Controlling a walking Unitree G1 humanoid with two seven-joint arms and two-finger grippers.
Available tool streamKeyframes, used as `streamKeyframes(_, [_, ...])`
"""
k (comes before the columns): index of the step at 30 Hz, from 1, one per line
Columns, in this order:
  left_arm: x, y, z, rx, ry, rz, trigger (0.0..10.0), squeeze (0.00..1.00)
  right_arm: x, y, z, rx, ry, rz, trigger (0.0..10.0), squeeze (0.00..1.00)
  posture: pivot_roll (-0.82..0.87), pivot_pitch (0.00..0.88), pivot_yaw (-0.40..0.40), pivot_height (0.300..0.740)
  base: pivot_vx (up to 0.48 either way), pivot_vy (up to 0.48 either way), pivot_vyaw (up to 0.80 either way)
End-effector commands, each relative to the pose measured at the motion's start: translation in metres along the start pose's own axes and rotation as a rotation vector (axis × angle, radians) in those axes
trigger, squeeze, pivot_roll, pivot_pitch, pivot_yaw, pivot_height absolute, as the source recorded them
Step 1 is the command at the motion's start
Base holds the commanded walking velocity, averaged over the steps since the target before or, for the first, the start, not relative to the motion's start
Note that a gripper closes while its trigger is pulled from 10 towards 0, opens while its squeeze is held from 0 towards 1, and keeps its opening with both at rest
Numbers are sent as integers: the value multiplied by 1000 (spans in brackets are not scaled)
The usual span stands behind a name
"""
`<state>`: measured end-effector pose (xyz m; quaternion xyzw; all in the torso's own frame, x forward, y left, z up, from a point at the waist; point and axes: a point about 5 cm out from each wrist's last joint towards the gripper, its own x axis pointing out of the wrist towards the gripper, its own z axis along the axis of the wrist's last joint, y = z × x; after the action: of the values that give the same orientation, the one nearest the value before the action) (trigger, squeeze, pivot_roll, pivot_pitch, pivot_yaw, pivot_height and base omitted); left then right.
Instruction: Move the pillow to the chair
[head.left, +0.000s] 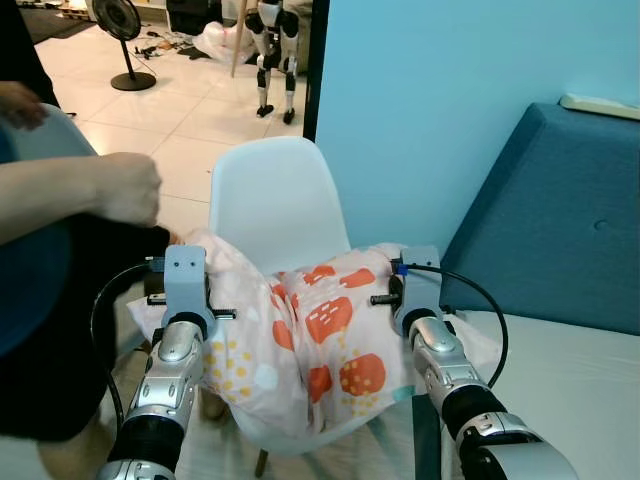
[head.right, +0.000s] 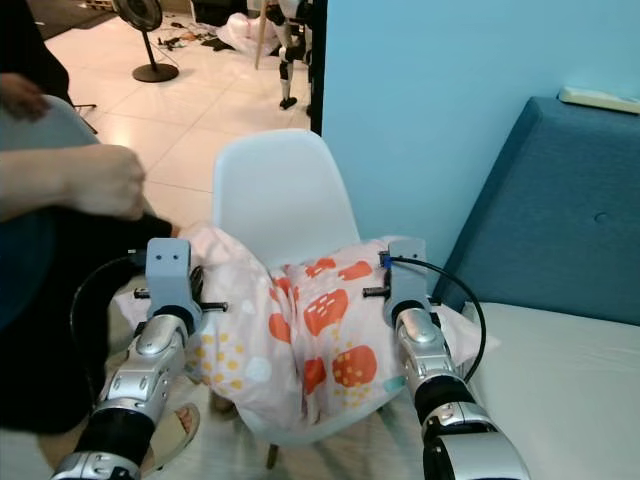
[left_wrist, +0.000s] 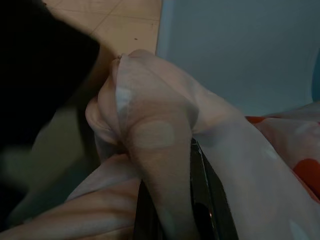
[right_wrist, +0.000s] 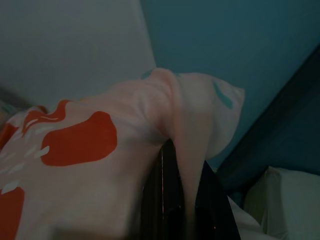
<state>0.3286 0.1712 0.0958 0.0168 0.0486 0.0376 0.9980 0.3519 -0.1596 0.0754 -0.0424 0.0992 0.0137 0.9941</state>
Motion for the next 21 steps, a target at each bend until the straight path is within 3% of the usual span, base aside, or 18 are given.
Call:
streamKeyframes(1, [3,-5,7,17,-27,-30,10000,0,0,-1,5,1,-38,-3,10000,0,-19,18,-42,720,0,0,0])
streamKeyframes(21, [2,-4,1,4,-2,-9,10000,0,2,2,8,-4,-41,19,10000,0,-23,18,-56,720,0,0,0])
